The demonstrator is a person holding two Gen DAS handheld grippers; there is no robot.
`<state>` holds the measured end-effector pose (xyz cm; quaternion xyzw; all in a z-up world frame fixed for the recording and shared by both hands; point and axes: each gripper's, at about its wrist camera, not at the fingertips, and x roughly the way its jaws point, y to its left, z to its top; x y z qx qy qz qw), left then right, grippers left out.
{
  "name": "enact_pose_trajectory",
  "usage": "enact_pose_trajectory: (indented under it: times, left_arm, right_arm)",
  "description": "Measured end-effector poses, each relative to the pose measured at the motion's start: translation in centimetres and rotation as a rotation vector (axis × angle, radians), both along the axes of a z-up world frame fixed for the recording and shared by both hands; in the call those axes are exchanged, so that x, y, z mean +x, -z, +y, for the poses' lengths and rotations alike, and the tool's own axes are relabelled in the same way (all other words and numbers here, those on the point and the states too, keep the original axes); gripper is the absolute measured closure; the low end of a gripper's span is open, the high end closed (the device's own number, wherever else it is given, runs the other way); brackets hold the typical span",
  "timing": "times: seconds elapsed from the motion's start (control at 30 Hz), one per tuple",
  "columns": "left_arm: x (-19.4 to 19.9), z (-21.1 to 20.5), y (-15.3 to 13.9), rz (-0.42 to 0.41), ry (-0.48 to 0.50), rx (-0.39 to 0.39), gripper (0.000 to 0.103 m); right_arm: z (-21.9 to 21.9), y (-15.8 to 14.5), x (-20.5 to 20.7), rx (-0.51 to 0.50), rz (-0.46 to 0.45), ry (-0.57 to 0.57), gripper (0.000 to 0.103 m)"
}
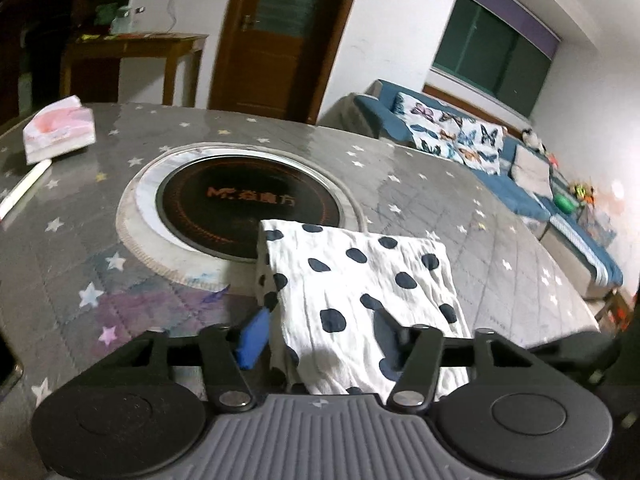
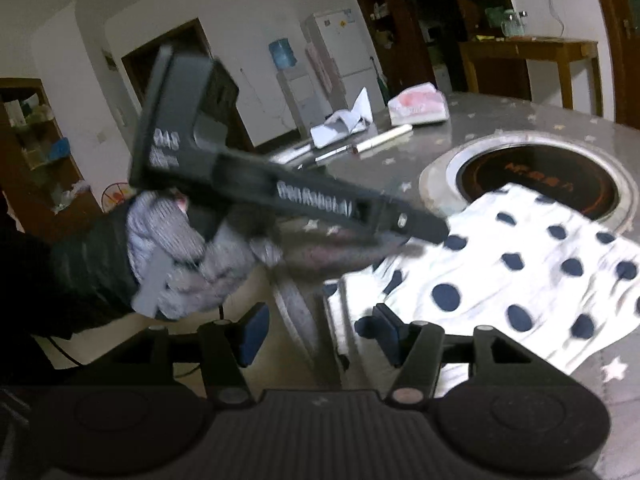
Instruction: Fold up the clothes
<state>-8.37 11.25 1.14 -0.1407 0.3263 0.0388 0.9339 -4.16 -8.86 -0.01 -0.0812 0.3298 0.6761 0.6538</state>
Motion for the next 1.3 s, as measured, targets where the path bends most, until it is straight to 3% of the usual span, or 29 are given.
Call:
enact_pose_trajectory:
  times: [0.13,0.3,0.4,0.53,0.77,0.9,1.07,1.3]
  left_arm:
    - [-0.1,-0.1,1.0,0.017,0.020,0.034,0.066]
    - [-0.5,0.0,1.6,0.045,0.018,0.056,0.067]
    - [-0.9,-0.6,0.6,0.011,0.020,0.067,0.067]
    - [-0.9,-1.6,0.0,-0.005,0.066,0.096,0.067]
    - [-1.1,-1.4,2.3,0.076,0.075,0.118,0.067]
    - [-1.3,-0.8,2.0,0.067,0.071,0.099,0.065]
    - [-1.3,-1.2,0.7,0.017,0.080,0.102,0.066]
    - [-1.1,-0.6,2.3,0.067,0.067,0.075,0.064]
  right_arm:
    - [-1.3,-1.1,0.9,0.032,0.010,0.022,0.044]
    - [-2.9,-1.9,4.8,-0.001,-0.068,0.202,0.044]
    - [-2.5,-1.8,7.4,-0.036,-0.121,0.300,0.044]
    - [-0.5,-0.2,10.3,-0.077,-0.146,0.360,0.048]
    - [0.8,4.0,13.9,-0.192,-0.139,0.483,0.062]
    - [0.8,3.4,13.6,-0.192,-0.181,0.476,0.062]
    - [4.1,2.4,12.3,-0.182,-0.217,0.375,0.062]
    - [9.5,2.4,11.1,-0.201,-0.242,0.241,0.063]
